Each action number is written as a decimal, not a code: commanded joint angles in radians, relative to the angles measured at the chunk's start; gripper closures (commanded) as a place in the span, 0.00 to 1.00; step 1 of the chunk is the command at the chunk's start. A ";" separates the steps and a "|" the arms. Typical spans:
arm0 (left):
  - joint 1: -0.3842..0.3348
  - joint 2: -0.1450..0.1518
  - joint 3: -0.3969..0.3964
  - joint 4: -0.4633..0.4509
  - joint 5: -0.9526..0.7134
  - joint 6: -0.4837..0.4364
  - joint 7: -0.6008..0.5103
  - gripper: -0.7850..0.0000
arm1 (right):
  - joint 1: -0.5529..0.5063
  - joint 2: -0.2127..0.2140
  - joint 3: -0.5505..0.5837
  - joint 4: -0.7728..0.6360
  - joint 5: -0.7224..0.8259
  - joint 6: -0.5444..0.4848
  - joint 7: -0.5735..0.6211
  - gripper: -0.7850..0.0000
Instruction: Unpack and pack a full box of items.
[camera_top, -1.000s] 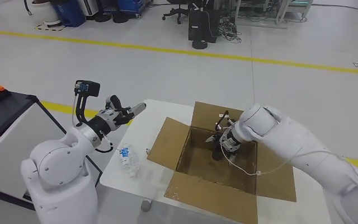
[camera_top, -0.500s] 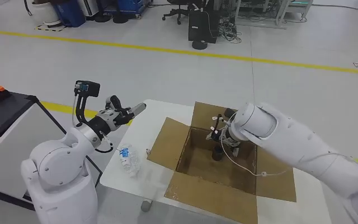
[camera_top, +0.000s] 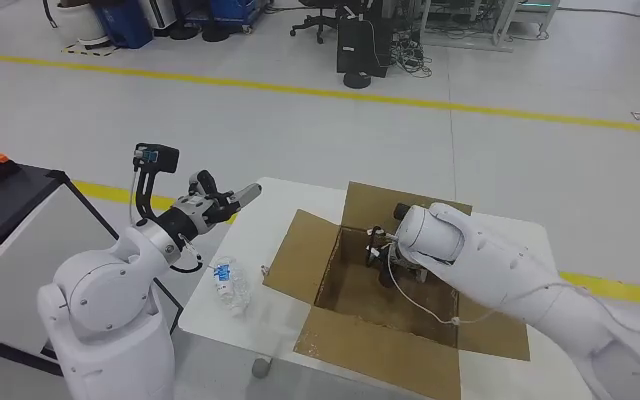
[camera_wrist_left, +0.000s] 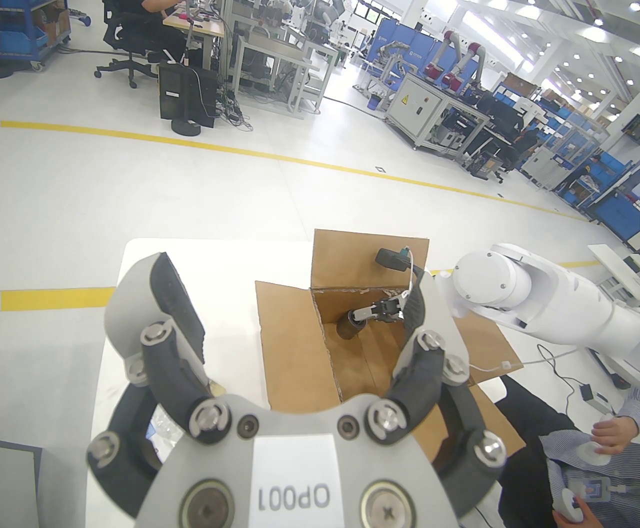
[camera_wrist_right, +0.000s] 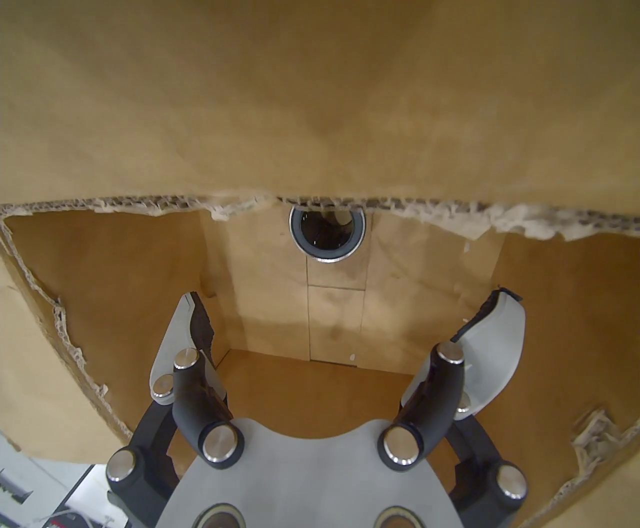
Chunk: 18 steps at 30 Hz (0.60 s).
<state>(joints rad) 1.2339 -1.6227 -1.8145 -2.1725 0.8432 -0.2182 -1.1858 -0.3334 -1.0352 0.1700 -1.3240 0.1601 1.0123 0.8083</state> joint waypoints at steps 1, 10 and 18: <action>0.000 0.000 0.000 0.000 0.000 0.000 0.000 0.00 | -0.002 -0.018 0.000 0.009 -0.018 0.000 0.000 0.00; 0.000 0.000 0.000 0.000 0.000 0.000 0.000 0.00 | -0.009 -0.026 0.000 0.020 -0.011 0.000 0.000 0.00; 0.000 0.000 0.000 0.000 0.000 0.000 0.000 0.00 | -0.009 -0.026 0.000 0.020 -0.011 0.000 0.000 0.00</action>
<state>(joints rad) 1.2339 -1.6227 -1.8145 -2.1725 0.8432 -0.2182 -1.1858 -0.3419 -1.0610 0.1700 -1.3037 0.1490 1.0123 0.8084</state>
